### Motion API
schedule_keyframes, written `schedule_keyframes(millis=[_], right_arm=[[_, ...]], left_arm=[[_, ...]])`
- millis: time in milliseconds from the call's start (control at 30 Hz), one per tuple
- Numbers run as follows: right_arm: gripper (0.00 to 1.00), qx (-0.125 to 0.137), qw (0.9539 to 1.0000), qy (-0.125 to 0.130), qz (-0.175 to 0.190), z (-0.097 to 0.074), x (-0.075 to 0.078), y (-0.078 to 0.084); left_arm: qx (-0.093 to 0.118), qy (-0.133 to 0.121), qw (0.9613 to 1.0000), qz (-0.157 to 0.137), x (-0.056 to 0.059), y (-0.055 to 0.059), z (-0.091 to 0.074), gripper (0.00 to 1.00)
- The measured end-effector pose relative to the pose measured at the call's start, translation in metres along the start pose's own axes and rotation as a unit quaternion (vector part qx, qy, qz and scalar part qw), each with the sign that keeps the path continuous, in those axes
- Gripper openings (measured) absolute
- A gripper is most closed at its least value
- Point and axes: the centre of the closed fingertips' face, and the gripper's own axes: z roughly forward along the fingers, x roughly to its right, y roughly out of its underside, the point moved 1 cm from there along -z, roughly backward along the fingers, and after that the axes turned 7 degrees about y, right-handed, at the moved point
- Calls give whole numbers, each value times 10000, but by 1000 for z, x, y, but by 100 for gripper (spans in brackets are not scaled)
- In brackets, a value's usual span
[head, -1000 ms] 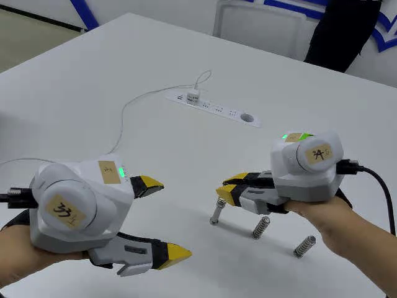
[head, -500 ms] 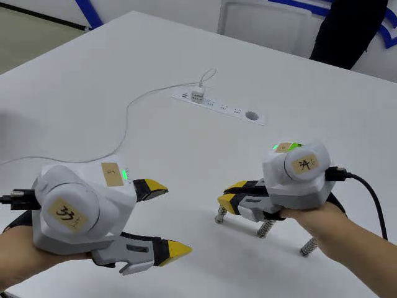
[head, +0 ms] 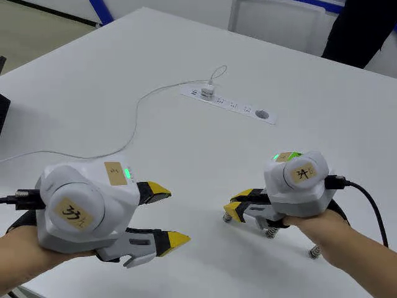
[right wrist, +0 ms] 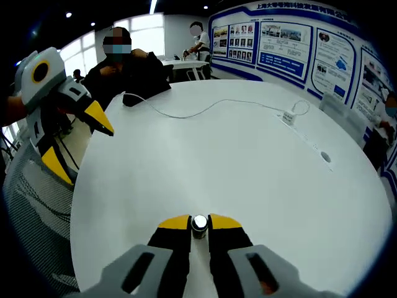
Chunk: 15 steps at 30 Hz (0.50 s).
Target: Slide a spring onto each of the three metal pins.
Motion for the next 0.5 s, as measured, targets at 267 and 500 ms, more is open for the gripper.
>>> schedule_keyframes(millis=[267,500], right_arm=[[11,-5,10000,-3,14,0,-1,-1],[18,45,10000,26,-5,-12,-1,-3]], left_arm=[[-108,-73,9999,-17,1,3,-4,36],[-195,-18,9998,-19,2,1,-5,39]])
